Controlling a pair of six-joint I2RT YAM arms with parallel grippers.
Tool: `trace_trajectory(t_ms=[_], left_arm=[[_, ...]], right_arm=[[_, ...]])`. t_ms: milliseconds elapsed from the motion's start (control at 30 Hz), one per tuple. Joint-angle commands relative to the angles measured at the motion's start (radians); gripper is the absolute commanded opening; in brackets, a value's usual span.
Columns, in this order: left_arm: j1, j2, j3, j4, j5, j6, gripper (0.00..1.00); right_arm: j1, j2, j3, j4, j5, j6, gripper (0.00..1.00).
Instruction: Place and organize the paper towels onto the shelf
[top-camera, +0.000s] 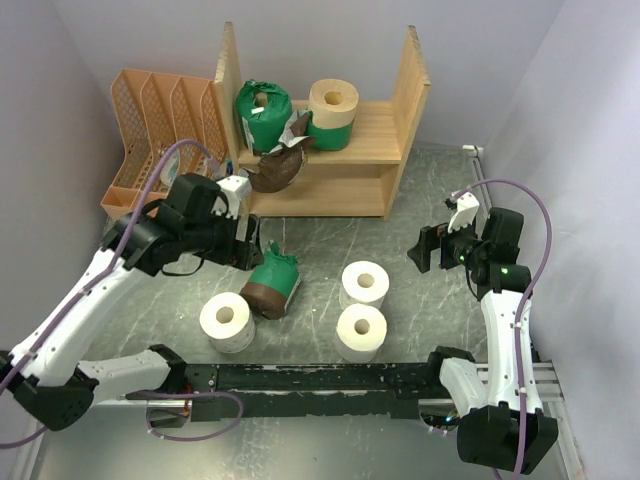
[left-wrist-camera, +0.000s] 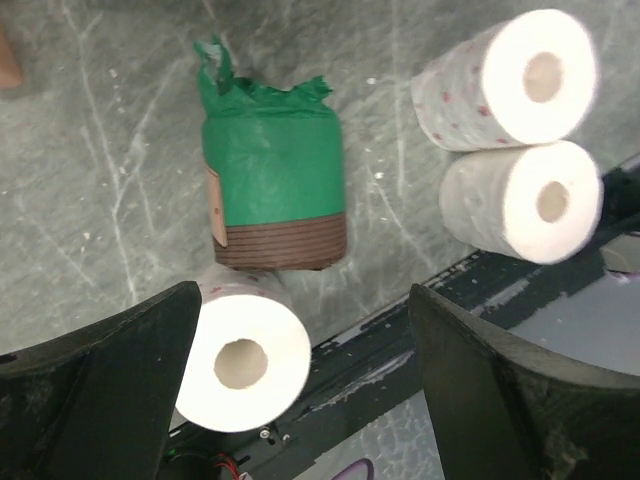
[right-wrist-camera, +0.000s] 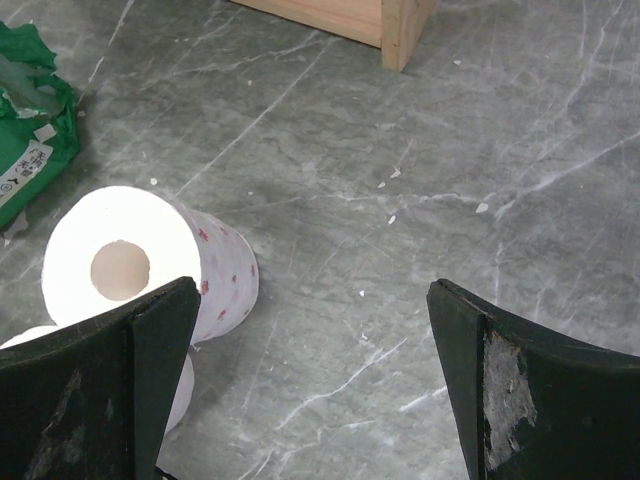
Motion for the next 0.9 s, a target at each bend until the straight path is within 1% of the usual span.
trace_trajectory(t_ms=[0, 67, 133, 200, 300, 400, 500, 567, 667, 733, 800, 867], left_arm=[[-0.028, 0.121, 0.019, 0.013, -0.184, -0.036, 0.96], [-0.029, 0.188, 0.058, 0.014, -0.248, -0.093, 0.96], [-0.036, 0.256, 0.091, 0.039, -0.235, -0.113, 0.96], [-0.059, 0.308, 0.116, 0.074, -0.216, -0.097, 0.96], [-0.088, 0.390, 0.147, 0.118, -0.165, 0.030, 0.97], [-0.095, 0.494, 0.208, 0.079, -0.098, 0.143, 0.97], [-0.095, 0.563, 0.282, 0.040, -0.076, 0.204, 0.98], [-0.093, 0.584, 0.297, 0.063, -0.075, 0.222, 0.98], [-0.090, 0.629, 0.342, 0.058, -0.140, 0.177, 0.99], [-0.091, 0.646, 0.372, 0.025, -0.152, 0.137, 0.97], [-0.093, 0.593, 0.337, 0.070, -0.161, 0.082, 0.97], [-0.094, 0.489, 0.255, 0.142, -0.189, 0.020, 0.98]], right_arm=[[0.006, -0.018, 0.005, -0.004, -0.035, -0.018, 1.00], [0.006, -0.029, 0.005, -0.008, -0.051, -0.028, 1.00], [0.006, -0.046, 0.002, -0.009, -0.058, -0.035, 1.00], [0.006, -0.059, 0.000, -0.010, -0.067, -0.040, 1.00], [0.006, -0.065, 0.002, -0.016, -0.076, -0.049, 1.00], [0.008, -0.072, 0.001, -0.021, -0.079, -0.054, 1.00], [0.008, -0.084, 0.001, -0.019, -0.080, -0.055, 1.00], [0.008, -0.092, -0.001, -0.017, -0.080, -0.054, 1.00], [0.007, -0.102, -0.003, -0.016, -0.098, -0.053, 1.00], [0.008, -0.101, -0.006, -0.028, -0.171, -0.092, 1.00], [0.011, -0.090, 0.014, -0.057, -0.271, -0.188, 1.00], [0.011, -0.068, 0.050, -0.096, -0.350, -0.286, 1.00]])
